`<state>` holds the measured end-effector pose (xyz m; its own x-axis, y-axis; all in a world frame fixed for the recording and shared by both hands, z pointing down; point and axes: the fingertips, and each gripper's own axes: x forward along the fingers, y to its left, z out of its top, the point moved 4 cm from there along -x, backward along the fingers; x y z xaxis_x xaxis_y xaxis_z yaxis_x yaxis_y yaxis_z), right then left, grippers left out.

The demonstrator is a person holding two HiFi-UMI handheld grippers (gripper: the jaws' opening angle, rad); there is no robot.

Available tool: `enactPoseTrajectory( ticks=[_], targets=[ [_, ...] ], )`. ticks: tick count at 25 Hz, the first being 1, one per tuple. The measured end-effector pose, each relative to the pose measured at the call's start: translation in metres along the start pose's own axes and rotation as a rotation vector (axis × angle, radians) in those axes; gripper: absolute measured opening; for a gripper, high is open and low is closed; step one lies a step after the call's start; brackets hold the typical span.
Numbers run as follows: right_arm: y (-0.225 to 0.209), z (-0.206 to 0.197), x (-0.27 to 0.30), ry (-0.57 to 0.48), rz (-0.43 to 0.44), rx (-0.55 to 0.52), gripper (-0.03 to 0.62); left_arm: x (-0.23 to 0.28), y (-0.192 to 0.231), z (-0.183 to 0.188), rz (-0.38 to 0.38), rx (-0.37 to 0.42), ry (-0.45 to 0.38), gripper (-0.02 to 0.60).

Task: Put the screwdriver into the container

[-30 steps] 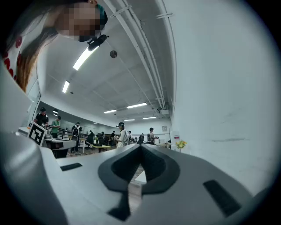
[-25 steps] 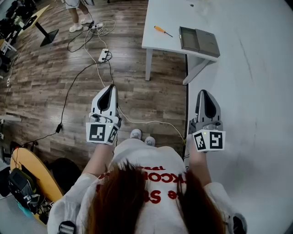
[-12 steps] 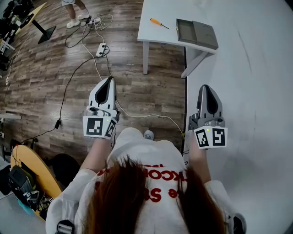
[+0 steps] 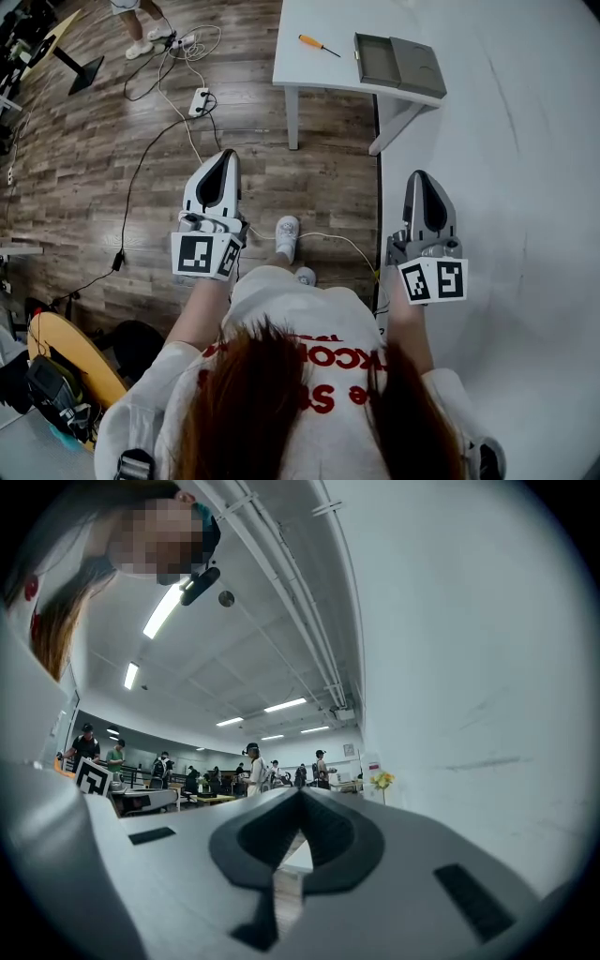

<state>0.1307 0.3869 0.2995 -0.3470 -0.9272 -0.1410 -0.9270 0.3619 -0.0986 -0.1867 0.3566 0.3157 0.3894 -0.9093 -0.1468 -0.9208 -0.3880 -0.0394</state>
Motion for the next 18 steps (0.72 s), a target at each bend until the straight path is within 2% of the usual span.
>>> enactPoseTrajectory(
  ticks=[18],
  targets=[
    [-0.046, -0.007, 0.154, 0.007, -0.017, -0.006, 0.005, 0.155, 0.064, -0.030, -0.079, -0.021, 0.015, 0.005]
  ],
)
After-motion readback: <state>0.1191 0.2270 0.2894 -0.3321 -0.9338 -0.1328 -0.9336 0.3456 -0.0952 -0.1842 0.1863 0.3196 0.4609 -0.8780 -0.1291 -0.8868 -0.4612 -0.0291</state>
